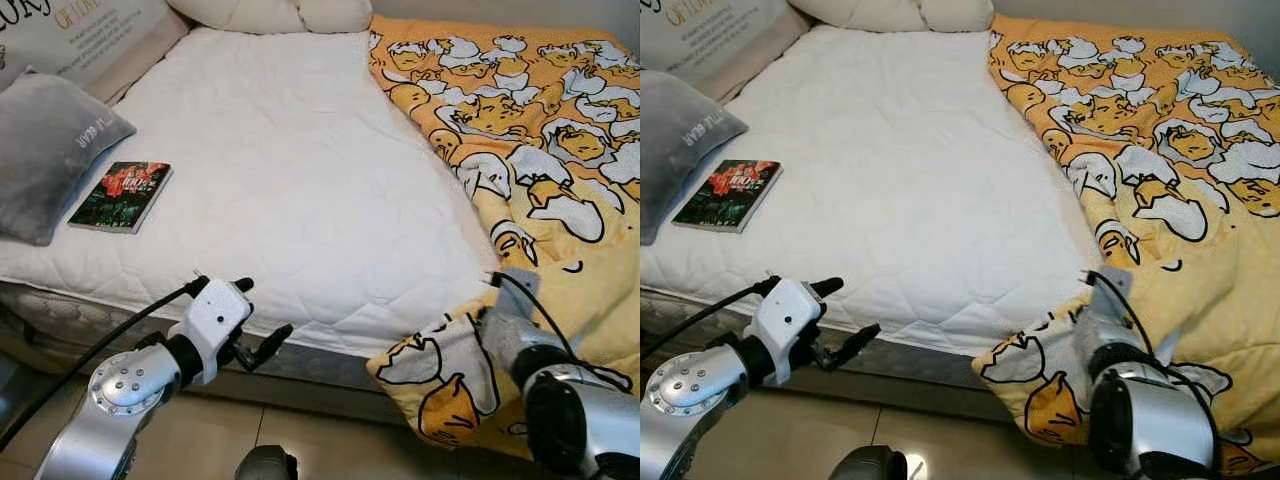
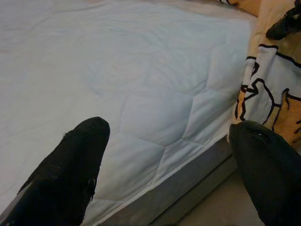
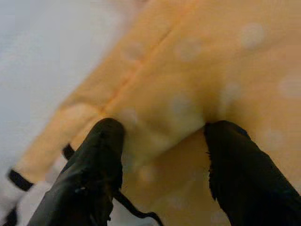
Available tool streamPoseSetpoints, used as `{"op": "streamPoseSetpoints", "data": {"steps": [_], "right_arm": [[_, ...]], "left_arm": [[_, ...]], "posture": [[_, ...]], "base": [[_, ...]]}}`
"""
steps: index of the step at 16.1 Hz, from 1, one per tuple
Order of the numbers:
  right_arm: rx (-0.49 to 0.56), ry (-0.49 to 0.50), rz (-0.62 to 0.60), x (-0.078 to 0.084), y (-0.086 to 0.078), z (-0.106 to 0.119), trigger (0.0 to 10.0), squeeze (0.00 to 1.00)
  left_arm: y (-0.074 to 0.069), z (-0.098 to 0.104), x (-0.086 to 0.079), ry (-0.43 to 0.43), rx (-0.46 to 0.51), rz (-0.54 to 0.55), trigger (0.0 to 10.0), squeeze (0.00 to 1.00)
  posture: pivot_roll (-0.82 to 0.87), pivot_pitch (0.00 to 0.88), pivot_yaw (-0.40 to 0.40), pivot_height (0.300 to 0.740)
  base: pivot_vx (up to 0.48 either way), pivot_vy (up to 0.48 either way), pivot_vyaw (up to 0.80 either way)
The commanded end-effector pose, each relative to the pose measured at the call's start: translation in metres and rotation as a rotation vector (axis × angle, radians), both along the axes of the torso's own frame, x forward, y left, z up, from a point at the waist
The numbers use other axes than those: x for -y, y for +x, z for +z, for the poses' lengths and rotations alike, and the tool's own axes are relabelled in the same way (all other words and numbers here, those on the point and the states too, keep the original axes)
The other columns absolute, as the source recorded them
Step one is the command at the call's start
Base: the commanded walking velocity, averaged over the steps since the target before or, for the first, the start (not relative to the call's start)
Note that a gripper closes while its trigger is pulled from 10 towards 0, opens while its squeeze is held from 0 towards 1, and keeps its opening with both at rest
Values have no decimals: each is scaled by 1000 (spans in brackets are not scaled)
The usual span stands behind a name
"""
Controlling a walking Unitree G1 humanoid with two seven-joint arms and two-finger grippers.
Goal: Clean up the room
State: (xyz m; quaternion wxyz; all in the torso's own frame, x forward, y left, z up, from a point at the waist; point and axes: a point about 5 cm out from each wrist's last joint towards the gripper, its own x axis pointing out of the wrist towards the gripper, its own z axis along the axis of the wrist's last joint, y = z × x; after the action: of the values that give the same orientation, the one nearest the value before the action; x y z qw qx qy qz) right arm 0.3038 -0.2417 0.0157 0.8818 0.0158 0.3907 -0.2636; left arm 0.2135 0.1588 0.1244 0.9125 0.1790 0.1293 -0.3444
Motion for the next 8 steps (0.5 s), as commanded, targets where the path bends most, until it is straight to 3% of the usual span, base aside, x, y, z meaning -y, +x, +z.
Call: {"op": "streamPoseSetpoints", "data": {"steps": [1, 8], "right_arm": [[-35, -7, -11, 3, -6, -4, 0, 0], [9, 70, -20, 8, -9, -8, 0, 0]], "left_arm": [[-3, 1, 3, 3, -11, -25, 10000, 0], [-4, 3, 0, 16, -23, -27, 10000, 0]], "posture": [[428, 98, 24, 740], [439, 105, 36, 740]], "base": [[0, 0, 0], [0, 0, 0]]}}
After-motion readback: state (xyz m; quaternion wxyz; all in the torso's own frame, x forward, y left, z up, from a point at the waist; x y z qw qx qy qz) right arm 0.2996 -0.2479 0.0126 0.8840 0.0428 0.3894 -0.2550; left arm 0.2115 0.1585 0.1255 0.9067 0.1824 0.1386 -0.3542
